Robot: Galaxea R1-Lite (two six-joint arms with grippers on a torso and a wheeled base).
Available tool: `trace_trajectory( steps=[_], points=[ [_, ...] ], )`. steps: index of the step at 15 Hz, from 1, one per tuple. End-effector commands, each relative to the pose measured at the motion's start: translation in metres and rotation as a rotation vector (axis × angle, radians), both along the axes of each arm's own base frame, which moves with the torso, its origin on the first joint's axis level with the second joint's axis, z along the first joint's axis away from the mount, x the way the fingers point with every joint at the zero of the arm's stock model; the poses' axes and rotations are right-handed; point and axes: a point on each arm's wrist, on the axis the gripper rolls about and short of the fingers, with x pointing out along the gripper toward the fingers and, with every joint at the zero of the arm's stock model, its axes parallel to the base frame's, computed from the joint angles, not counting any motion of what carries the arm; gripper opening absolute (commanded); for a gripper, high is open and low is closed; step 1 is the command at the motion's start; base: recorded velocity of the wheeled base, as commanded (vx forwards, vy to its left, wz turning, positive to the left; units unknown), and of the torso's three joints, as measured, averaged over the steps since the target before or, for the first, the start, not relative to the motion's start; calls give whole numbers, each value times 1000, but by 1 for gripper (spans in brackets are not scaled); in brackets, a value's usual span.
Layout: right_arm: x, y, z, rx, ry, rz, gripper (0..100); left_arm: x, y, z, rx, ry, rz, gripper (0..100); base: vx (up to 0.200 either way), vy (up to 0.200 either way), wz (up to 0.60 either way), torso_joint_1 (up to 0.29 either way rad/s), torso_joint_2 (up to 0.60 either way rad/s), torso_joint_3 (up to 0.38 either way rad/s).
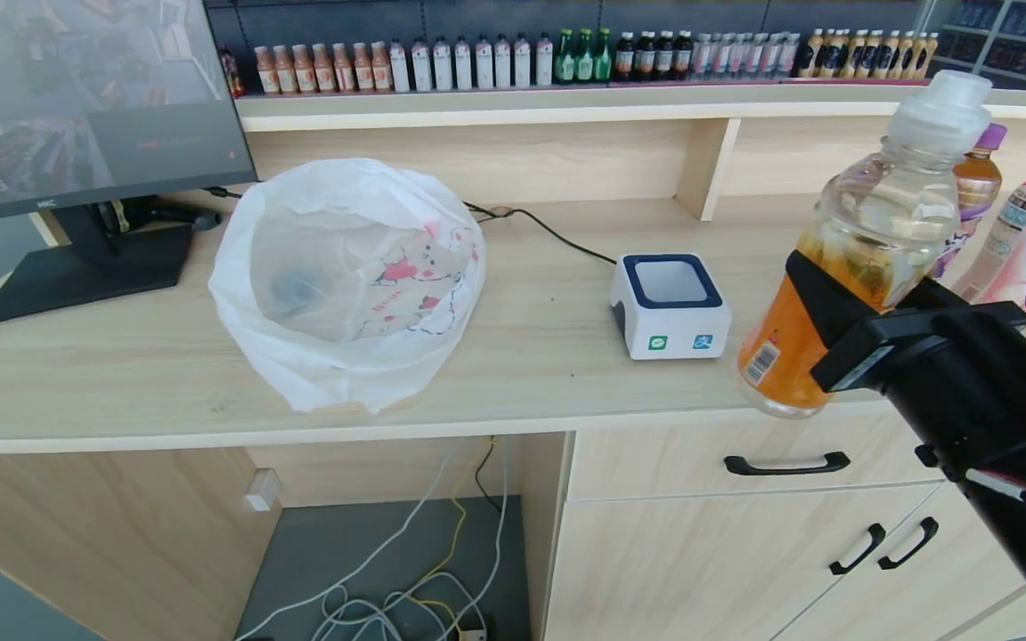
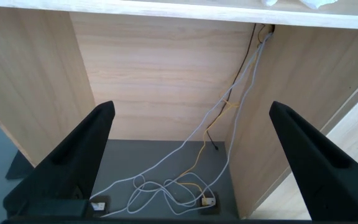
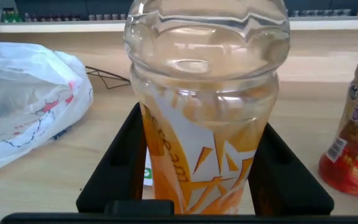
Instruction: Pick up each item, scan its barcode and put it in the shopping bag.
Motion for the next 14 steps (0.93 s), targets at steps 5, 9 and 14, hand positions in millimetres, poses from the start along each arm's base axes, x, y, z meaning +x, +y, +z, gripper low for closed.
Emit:
trace_trajectory(
  steps=[5, 9, 14],
  points=[
    [11, 2, 15, -88, -60, -56, 0, 0, 0, 0, 0, 0, 1, 100, 0, 0, 0, 0, 0, 0],
    [23, 13, 21, -260, -138, -72, 0, 0, 0, 0, 0, 0, 0, 100, 0, 0, 0, 0, 0, 0],
    [42, 30, 28, -425, -253, -53, 0, 0, 0, 0, 0, 0, 0, 100, 0, 0, 0, 0, 0, 0]
  ],
)
